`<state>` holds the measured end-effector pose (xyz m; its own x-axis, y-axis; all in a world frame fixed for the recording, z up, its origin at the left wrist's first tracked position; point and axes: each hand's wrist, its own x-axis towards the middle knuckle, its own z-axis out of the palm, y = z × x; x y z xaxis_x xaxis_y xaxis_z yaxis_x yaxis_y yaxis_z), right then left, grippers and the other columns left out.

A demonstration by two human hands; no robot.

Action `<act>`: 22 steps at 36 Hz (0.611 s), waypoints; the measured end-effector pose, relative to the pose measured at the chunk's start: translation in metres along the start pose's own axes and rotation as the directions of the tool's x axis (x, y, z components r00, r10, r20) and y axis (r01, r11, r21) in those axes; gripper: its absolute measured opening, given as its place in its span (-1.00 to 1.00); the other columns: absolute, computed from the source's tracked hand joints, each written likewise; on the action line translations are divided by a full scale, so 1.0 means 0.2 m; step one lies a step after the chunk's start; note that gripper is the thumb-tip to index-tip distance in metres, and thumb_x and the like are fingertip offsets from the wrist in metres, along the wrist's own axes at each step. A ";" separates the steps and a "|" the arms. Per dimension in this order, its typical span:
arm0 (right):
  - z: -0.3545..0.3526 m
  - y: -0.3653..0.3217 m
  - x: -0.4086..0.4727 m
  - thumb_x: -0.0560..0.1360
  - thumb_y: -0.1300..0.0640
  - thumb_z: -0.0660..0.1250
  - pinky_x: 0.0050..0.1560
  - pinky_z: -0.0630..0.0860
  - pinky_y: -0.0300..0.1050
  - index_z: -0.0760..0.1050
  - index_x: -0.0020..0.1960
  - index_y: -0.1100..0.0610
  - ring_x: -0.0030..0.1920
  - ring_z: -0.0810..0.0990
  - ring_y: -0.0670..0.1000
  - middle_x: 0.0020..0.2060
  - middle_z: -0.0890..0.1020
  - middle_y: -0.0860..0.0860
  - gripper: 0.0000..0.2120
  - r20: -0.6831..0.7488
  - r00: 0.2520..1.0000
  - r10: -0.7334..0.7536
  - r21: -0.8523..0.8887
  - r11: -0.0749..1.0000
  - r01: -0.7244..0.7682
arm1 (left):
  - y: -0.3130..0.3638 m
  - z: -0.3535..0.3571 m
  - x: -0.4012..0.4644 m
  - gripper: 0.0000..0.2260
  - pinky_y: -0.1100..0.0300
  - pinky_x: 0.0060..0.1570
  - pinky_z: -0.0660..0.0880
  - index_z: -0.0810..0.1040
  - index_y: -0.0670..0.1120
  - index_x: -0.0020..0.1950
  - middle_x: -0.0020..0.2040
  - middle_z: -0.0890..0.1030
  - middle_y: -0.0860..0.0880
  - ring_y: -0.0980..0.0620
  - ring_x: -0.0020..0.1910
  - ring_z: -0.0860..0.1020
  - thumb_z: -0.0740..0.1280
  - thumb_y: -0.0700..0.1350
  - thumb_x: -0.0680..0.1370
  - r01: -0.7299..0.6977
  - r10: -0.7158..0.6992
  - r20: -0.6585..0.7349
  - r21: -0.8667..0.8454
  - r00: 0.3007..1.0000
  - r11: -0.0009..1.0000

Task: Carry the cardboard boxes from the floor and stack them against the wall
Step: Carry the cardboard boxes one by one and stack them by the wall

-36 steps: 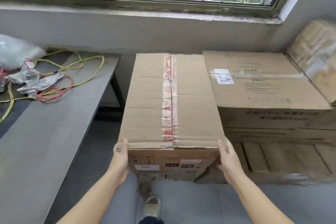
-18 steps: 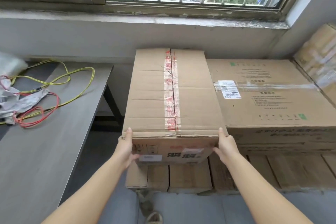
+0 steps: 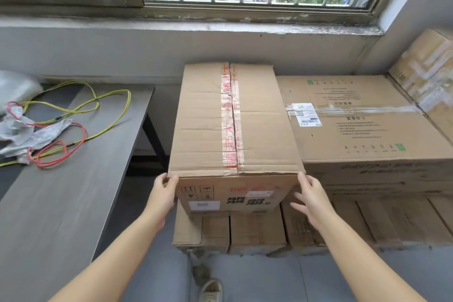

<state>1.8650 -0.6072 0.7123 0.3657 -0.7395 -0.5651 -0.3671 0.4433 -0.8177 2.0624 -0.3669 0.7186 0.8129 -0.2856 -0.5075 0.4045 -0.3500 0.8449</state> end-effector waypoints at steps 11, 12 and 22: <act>-0.41 0.23 -0.71 0.44 -0.32 0.27 0.20 0.52 -0.04 0.43 0.18 -0.17 0.15 0.58 -0.17 0.07 0.63 -0.18 -0.61 0.106 0.922 -0.373 -0.151 0.910 0.386 | -0.12 -0.12 -0.67 -0.73 0.10 0.01 0.57 0.38 0.00 0.33 -0.01 0.67 -0.07 0.02 0.03 0.63 0.15 -0.18 0.63 -0.248 0.256 0.099 -0.088 0.962 0.965; -0.44 0.28 -0.77 0.40 -0.34 0.27 0.23 0.49 -0.01 0.43 0.19 -0.19 0.15 0.57 -0.18 0.09 0.62 -0.22 -0.58 0.096 0.926 -0.366 -0.166 0.911 0.378 | -0.15 -0.11 -0.72 -0.73 0.12 -0.02 0.60 0.40 0.01 0.32 -0.01 0.67 -0.07 0.03 0.02 0.64 0.16 -0.17 0.63 -0.241 0.249 0.118 -0.077 0.961 0.967; -0.51 0.71 -1.15 0.15 -0.57 0.27 0.18 0.49 -0.13 0.39 0.20 -0.20 0.14 0.56 -0.24 0.08 0.60 -0.25 -0.27 -0.115 0.972 -0.205 -0.045 0.979 0.201 | -0.34 0.03 -0.88 -0.77 0.23 -0.01 0.58 0.46 0.10 0.18 -0.04 0.68 0.03 0.06 -0.03 0.64 0.18 -0.14 0.58 -0.242 0.184 0.406 0.095 0.895 0.966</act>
<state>1.6416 -0.4252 0.7375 0.3327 -0.8676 -0.3696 -0.3243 0.2627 -0.9087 1.8904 -0.2977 0.7497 0.6319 -0.6824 -0.3674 0.1542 -0.3539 0.9225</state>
